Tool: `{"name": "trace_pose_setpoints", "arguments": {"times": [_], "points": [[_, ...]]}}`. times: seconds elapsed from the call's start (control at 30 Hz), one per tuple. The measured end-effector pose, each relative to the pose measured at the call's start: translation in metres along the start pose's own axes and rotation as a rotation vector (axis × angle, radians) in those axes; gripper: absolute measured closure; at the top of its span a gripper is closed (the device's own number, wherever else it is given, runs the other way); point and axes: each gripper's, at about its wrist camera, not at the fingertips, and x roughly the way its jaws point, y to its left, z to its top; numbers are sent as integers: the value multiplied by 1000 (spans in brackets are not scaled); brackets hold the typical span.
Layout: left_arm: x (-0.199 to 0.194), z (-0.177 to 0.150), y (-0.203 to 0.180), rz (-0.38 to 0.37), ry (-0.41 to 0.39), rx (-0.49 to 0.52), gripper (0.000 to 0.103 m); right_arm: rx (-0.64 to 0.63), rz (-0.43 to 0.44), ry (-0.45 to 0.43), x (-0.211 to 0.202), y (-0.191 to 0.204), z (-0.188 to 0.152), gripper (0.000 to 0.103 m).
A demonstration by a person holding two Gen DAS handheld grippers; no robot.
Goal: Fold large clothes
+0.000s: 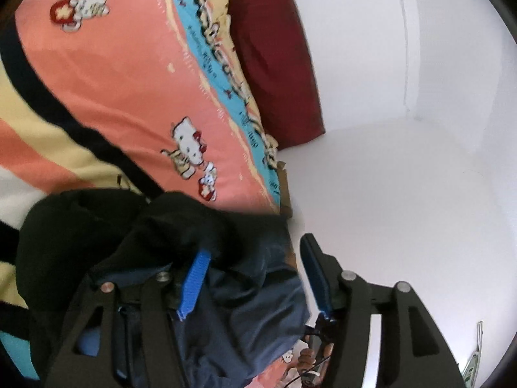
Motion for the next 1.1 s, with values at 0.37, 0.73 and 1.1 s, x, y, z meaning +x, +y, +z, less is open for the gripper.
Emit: {"name": "trace_pose_setpoints", "arguments": {"times": [0.37,0.73,1.1], "points": [[-11,-67,-86,259,53,446,46,-417,-182,5,-31,69,-86,1],[151,-107,-57,536,243,704,44,-703,-404,124,85,78,-112,1],[255,-85,-4,750,268,775,33,-630,-473,218,164,8,-48,0]]}}
